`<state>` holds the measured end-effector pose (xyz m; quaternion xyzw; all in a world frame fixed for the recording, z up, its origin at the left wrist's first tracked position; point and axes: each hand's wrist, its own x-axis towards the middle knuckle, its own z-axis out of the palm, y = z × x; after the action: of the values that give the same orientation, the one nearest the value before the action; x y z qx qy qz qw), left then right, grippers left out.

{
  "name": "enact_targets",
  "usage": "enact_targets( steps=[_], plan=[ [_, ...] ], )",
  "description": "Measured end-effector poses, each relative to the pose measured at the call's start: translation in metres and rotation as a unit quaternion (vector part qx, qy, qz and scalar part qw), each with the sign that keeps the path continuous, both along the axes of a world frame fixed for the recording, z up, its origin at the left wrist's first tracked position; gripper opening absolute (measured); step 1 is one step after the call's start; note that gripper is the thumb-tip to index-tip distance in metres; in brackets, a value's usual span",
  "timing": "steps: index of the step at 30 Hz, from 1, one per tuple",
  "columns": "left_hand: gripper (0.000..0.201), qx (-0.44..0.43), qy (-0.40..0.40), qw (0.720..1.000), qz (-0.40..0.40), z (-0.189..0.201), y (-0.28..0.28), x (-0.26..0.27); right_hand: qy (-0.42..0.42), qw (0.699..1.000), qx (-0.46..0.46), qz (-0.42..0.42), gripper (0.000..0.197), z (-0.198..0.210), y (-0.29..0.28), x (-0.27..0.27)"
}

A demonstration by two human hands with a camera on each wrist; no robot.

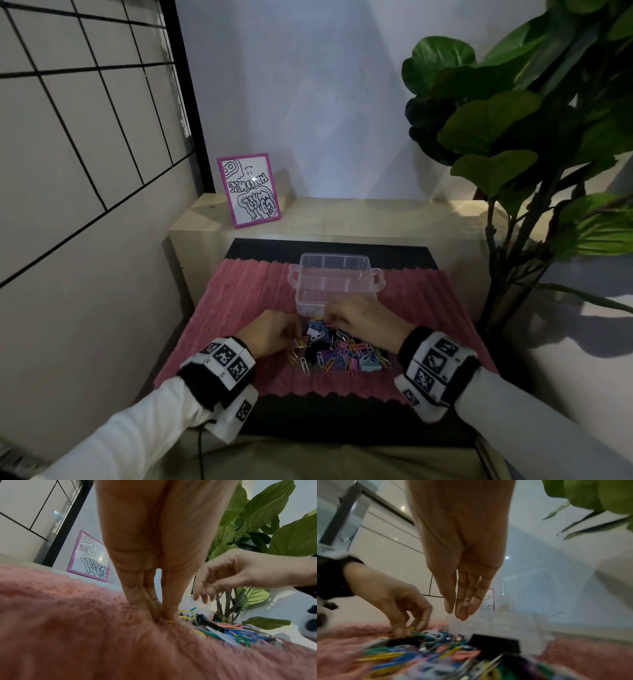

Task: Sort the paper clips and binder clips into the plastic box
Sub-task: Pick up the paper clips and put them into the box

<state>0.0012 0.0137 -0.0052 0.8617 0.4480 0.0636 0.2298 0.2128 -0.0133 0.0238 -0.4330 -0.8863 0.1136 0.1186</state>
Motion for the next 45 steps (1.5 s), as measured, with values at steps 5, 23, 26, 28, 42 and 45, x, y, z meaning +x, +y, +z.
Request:
enact_targets(
  steps=[5,23,26,28,42,45],
  plan=[
    [0.027,-0.023,0.037,0.999,0.027,0.000,0.001,0.013,-0.041,0.998,-0.050,-0.007,0.029,-0.018,0.002,-0.015],
    [0.021,-0.169,-0.172,0.969,0.052,0.022,0.016,0.004,0.320,0.906,-0.222,-0.164,0.017,-0.010,0.013,0.010],
    [0.019,-0.191,-0.226,0.952,0.077,0.021,0.018,0.002,0.340,0.894,-0.230,-0.181,0.014,-0.011,0.014,0.010],
    [0.019,-0.199,-0.260,0.940,0.098,0.020,0.019,0.001,0.363,0.874,-0.263,-0.188,0.011,-0.011,0.012,0.010],
    [0.023,-0.233,-0.277,0.929,0.074,0.022,0.012,0.030,0.395,0.865,-0.278,-0.134,0.019,0.017,0.007,0.005],
    [0.019,-0.267,-0.291,0.918,0.041,0.020,0.001,0.042,0.405,0.863,-0.281,-0.113,0.021,0.019,0.007,-0.001]
  ],
)
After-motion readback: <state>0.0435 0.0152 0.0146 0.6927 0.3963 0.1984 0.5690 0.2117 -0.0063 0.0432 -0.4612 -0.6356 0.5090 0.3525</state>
